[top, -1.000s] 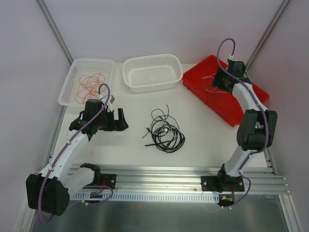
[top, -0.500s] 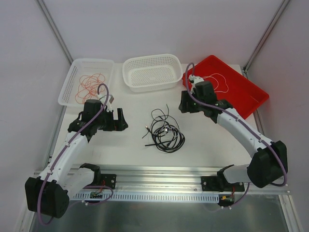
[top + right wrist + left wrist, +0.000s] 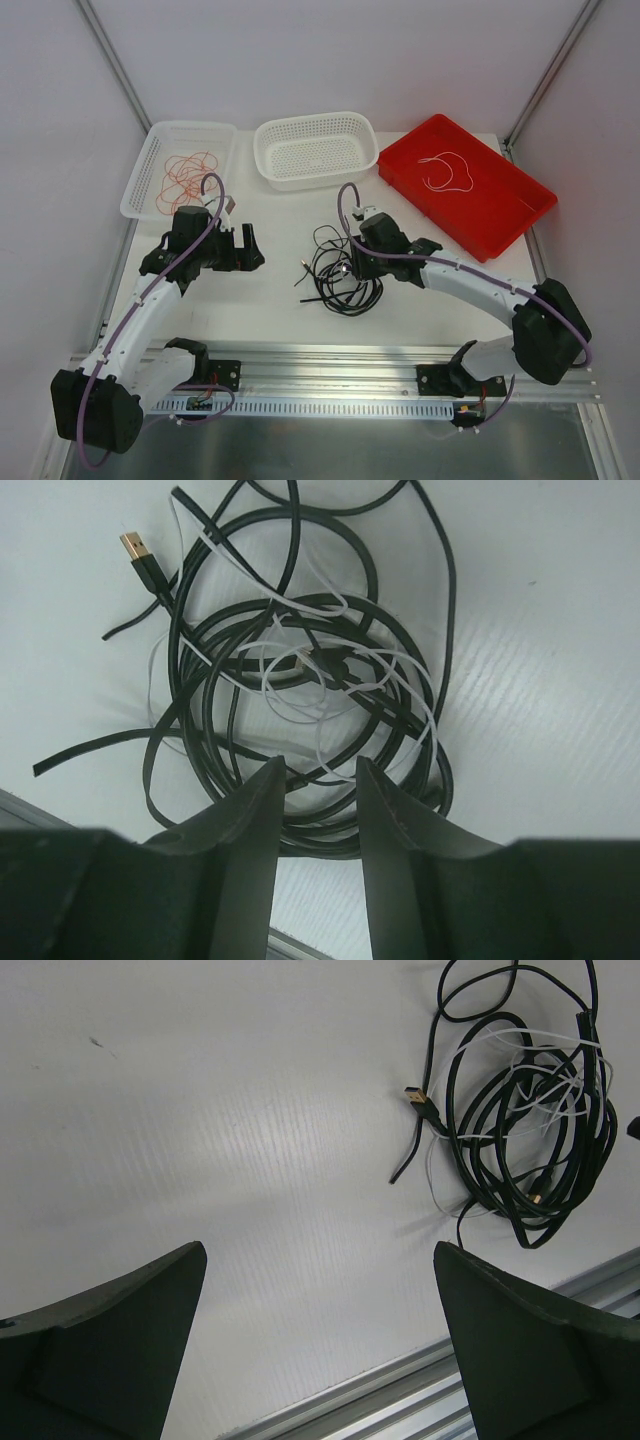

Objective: Untangle the cables

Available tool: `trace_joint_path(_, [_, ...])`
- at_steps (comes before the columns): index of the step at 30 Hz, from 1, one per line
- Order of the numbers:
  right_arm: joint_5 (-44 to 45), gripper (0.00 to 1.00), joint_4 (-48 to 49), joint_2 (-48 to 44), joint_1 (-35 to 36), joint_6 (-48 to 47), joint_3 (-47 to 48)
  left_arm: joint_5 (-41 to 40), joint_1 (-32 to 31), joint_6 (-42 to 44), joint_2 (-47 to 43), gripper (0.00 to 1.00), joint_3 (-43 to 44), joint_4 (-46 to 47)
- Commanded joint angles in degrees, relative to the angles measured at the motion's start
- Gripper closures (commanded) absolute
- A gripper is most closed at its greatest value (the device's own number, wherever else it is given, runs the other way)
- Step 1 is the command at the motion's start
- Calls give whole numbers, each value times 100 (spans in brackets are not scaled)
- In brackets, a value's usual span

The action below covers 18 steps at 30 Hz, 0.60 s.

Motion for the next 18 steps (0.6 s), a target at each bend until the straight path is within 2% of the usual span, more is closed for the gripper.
trace_joint_path(1, [175,63,368,224,206,207,-80,-87,10,129,-93,1,-20,62])
trace_joint_path(7, [385,64,464,681,294,199,-80,-78,10,146,-41,1,-12,71])
trace_joint_path(12, [527,69,438,928,303,137,-71,-70,10,137,21,1,-3,62])
trace_joint_path(18, [622,93,1,648,426,-73,192,-17,10,137,47,1,6,53])
